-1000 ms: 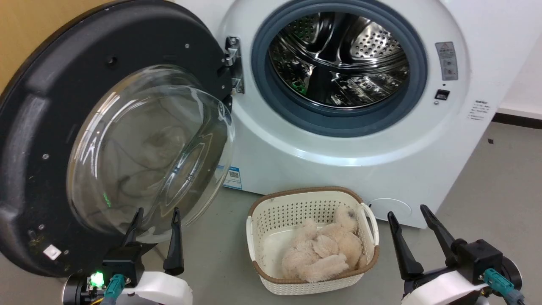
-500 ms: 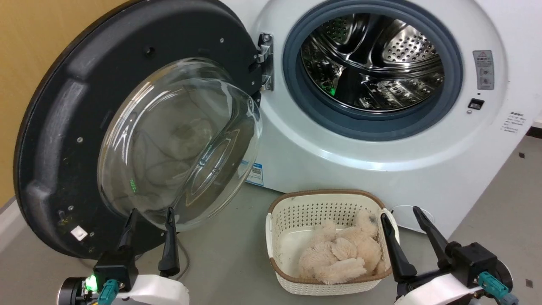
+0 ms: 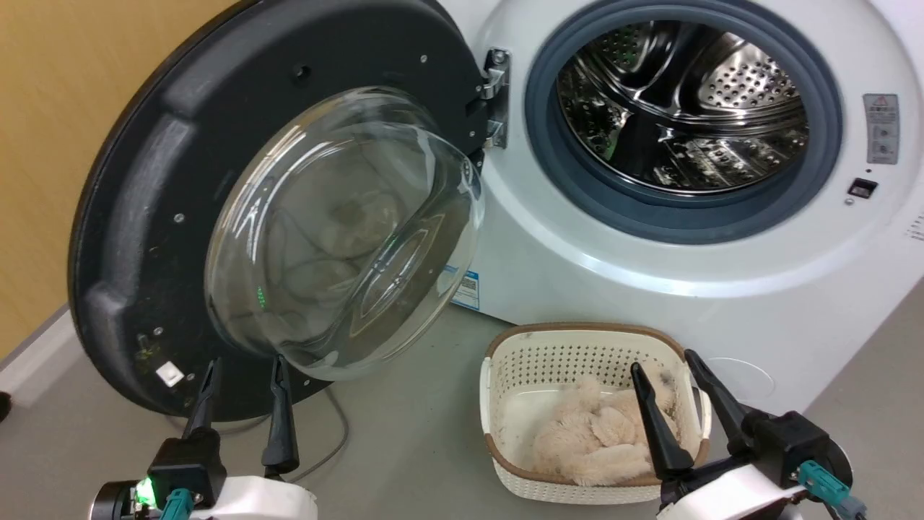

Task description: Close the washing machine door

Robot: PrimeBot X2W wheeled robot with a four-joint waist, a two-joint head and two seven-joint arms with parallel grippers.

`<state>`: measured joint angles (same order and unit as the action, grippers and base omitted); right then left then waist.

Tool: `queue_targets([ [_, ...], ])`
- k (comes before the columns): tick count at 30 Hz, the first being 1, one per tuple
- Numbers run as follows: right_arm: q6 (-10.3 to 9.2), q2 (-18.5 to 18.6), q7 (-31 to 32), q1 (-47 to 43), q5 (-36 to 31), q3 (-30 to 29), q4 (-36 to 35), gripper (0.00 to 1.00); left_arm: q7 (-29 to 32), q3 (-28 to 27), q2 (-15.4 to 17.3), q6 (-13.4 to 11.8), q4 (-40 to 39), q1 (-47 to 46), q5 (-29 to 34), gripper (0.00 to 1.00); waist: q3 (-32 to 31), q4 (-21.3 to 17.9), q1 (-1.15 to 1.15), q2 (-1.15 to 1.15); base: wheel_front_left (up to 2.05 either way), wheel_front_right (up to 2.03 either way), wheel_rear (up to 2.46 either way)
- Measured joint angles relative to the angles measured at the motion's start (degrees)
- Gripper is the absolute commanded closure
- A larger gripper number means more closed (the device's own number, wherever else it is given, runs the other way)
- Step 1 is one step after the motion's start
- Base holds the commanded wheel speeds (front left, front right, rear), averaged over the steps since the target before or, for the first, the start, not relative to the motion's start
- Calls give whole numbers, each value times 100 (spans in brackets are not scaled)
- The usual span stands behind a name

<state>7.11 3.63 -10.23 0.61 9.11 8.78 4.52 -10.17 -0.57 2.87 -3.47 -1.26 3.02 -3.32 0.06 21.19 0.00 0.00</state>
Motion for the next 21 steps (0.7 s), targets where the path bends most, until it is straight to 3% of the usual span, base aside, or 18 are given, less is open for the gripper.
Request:
queue_targets([
  [21, 1, 87, -255, 245, 267, 413, 207, 0, -264, -84, 0, -178, -166, 151, -102, 0, 48, 550, 0, 0, 0, 0, 0],
])
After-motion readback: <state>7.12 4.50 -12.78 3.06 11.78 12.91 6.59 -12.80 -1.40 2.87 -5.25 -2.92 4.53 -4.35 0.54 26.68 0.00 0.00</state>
